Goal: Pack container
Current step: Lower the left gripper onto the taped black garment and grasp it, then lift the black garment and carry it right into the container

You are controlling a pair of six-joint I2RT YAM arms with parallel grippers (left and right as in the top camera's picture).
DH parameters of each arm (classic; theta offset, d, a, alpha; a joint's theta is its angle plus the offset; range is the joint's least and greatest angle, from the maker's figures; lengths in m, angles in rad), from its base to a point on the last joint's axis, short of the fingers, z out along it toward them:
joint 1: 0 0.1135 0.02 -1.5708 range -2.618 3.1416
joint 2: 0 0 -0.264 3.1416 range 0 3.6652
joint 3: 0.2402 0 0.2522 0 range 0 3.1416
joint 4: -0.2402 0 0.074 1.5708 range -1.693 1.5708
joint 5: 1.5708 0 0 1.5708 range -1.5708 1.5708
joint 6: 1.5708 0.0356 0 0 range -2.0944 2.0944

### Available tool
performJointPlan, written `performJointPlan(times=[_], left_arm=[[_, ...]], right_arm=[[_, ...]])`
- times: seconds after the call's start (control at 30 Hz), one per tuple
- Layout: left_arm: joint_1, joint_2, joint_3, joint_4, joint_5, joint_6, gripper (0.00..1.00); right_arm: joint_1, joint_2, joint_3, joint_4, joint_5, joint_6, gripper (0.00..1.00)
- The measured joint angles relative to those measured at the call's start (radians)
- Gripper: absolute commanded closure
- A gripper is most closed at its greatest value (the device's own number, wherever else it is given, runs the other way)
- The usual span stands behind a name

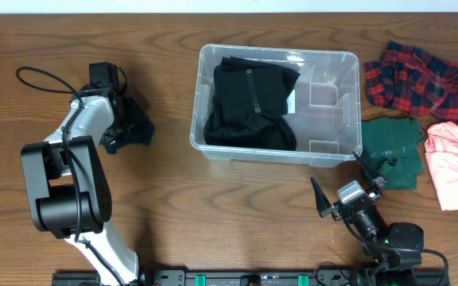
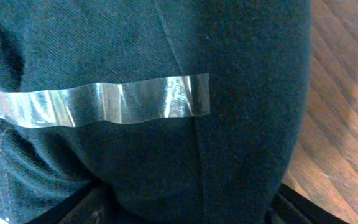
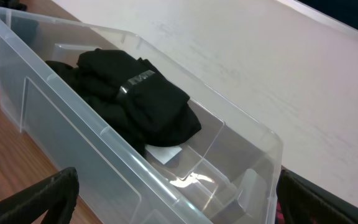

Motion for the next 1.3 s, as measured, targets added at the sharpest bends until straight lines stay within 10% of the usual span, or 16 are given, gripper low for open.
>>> performJointPlan(times=[0.17,0.37,0.8,1.3], left_arm=[[0.003,0.0,-0.001,0.0,-0.003,-0.002,0.49],[0.003,0.002,-0.002,0.01,0.01,0.03,0.94],[0.004,-0.04,0.037,-0.152,0.04,0.183,0.94],[-0.249,-0.593,0.054,-0.064,0.272,0.195,0.94]], right_arm=[[0.0,0.0,0.0,0.0,0.0,0.0,0.01],[0.0,0.0,0.0,0.0,0.0,0.0,0.01],[0.0,0.0,0.0,0.0,0.0,0.0,0.01],[0.0,0.0,0.0,0.0,0.0,0.0,0.01]])
